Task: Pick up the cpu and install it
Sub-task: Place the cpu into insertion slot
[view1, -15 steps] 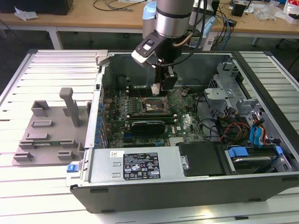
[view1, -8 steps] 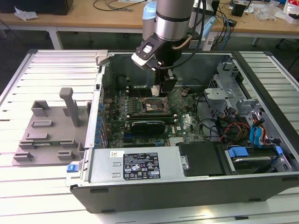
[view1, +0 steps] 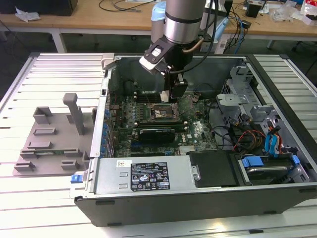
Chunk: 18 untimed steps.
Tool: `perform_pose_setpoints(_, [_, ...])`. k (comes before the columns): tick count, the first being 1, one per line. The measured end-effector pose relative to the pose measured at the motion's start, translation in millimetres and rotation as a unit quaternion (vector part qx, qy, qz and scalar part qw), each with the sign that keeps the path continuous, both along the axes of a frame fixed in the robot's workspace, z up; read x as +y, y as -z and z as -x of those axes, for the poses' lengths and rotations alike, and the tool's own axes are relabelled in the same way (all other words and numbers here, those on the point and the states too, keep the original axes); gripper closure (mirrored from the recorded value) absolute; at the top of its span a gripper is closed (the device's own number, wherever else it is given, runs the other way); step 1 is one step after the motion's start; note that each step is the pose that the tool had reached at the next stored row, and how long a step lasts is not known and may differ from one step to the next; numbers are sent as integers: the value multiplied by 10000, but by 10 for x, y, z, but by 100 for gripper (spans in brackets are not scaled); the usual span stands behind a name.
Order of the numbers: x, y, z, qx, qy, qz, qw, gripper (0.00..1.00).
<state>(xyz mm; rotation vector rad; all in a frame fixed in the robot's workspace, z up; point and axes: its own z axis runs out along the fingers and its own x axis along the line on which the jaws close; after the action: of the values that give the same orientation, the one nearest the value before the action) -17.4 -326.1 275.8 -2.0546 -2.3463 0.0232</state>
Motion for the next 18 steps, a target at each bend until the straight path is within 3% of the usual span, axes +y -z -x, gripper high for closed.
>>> perform_pose_setpoints(5, [0,17,0,-1,0,-1,10000,46])
perform_pose_setpoints(9, [28,135,8,-1,43,-1,10000,46])
perform_pose_setpoints(12, [31,224,20,0,363,1,9993,46])
perform_pose_setpoints(18, [64,377,54,0,466,0,9989,46])
